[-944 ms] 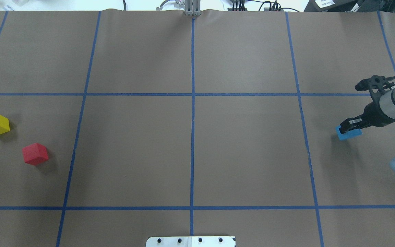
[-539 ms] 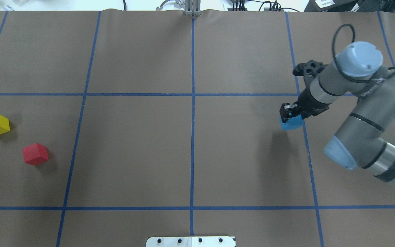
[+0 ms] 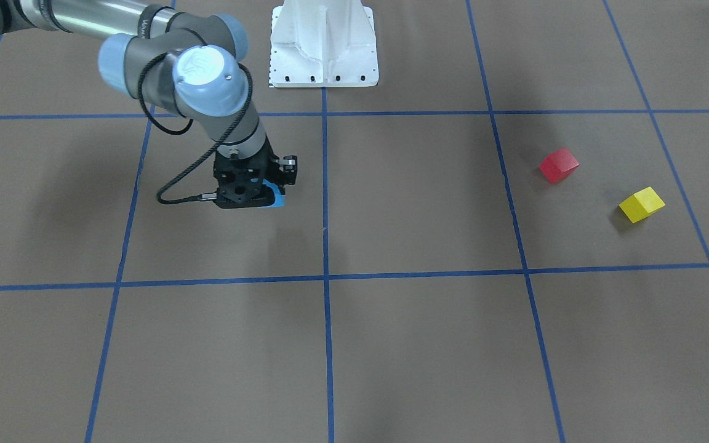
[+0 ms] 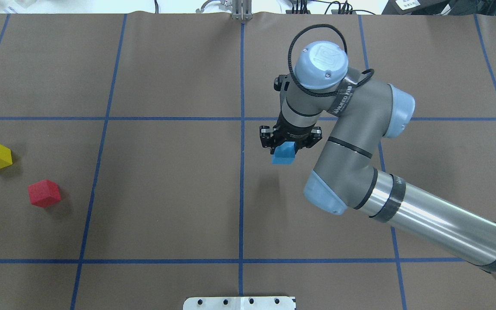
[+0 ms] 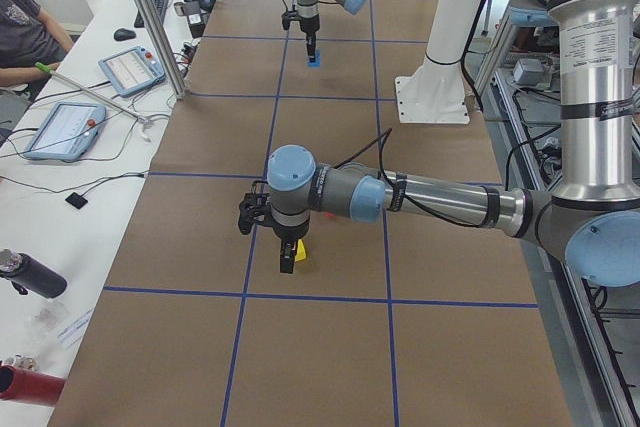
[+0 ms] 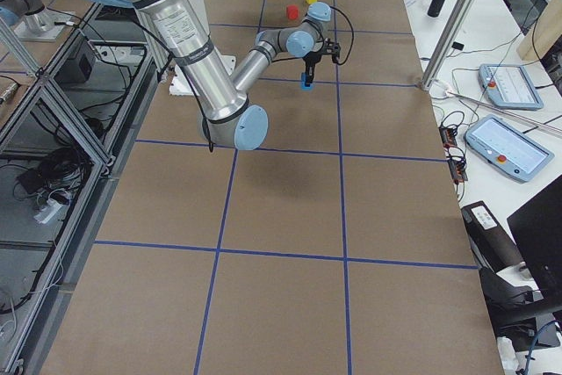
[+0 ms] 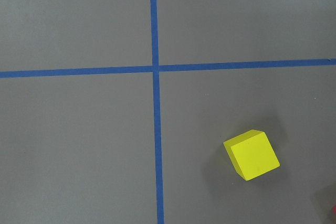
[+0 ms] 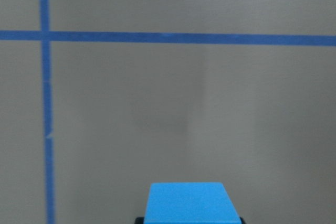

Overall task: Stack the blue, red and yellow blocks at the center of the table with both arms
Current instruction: 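Carry the blue cube with the right gripper to the table center, then lower the blue cube onto the center and open the right gripper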

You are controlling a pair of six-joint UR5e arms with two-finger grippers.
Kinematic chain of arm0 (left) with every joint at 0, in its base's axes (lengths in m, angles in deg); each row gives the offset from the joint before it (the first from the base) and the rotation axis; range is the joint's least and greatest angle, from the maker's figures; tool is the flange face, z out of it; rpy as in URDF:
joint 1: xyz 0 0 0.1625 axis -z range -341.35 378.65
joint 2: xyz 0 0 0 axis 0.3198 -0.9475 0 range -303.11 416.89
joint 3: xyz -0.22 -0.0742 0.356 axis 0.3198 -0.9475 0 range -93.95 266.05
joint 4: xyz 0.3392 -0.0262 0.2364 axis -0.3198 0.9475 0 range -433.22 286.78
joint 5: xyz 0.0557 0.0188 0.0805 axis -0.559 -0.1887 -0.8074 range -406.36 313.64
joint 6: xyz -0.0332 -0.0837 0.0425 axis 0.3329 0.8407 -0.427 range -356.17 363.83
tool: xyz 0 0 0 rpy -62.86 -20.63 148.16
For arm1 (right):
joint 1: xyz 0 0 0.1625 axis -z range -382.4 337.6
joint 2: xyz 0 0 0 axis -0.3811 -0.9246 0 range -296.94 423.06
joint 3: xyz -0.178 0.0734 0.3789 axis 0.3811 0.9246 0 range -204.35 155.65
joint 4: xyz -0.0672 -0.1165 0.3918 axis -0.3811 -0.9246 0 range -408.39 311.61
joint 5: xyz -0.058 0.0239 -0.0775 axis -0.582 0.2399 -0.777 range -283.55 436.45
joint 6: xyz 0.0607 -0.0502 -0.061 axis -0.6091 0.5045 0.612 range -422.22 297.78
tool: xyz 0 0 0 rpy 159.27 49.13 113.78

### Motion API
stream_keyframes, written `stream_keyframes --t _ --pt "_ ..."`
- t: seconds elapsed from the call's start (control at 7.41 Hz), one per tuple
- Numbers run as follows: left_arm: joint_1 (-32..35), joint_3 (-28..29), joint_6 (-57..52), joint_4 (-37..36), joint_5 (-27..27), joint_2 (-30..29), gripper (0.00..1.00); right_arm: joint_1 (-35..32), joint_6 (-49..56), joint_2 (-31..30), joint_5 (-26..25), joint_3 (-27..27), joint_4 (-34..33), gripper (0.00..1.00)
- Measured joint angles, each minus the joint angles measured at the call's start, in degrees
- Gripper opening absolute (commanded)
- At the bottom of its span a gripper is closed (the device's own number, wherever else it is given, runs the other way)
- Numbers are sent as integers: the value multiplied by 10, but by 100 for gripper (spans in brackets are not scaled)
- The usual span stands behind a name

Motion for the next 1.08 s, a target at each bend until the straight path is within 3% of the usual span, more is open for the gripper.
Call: stream_keyframes --t 0.4,1.08 --pt "0 0 0 0 0 -1 100 21 -59 75 -14 111 60 0" --pt "0 1 0 0 0 -1 100 38 -79 86 -58 141 65 0"
